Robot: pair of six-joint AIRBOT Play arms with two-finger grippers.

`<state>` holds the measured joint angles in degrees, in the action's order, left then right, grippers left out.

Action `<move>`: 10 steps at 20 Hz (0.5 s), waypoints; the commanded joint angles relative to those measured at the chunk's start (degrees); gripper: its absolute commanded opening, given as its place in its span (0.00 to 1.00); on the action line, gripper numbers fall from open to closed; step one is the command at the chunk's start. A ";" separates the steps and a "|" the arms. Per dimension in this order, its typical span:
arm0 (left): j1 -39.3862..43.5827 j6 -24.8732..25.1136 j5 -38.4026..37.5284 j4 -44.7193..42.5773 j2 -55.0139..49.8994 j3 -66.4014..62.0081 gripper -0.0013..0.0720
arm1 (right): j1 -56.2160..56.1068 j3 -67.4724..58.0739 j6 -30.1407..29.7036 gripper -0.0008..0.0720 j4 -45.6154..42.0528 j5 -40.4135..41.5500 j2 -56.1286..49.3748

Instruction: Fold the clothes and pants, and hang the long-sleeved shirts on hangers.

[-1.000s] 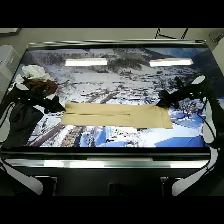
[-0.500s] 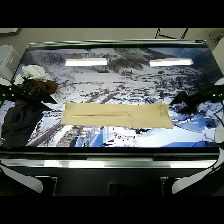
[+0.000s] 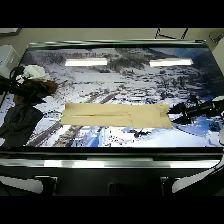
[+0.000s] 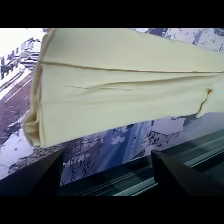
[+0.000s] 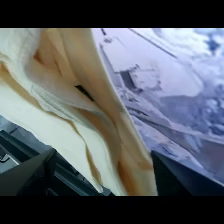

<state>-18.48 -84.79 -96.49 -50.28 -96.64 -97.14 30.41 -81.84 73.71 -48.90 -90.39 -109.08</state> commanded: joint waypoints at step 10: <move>14.43 -0.20 6.49 3.87 1.99 -0.07 0.84 | -12.59 1.79 -0.35 0.14 0.13 4.26 1.25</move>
<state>-6.92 -85.49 -93.36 -48.40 -94.72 -97.17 20.10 -79.99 71.72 -48.47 -83.02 -108.92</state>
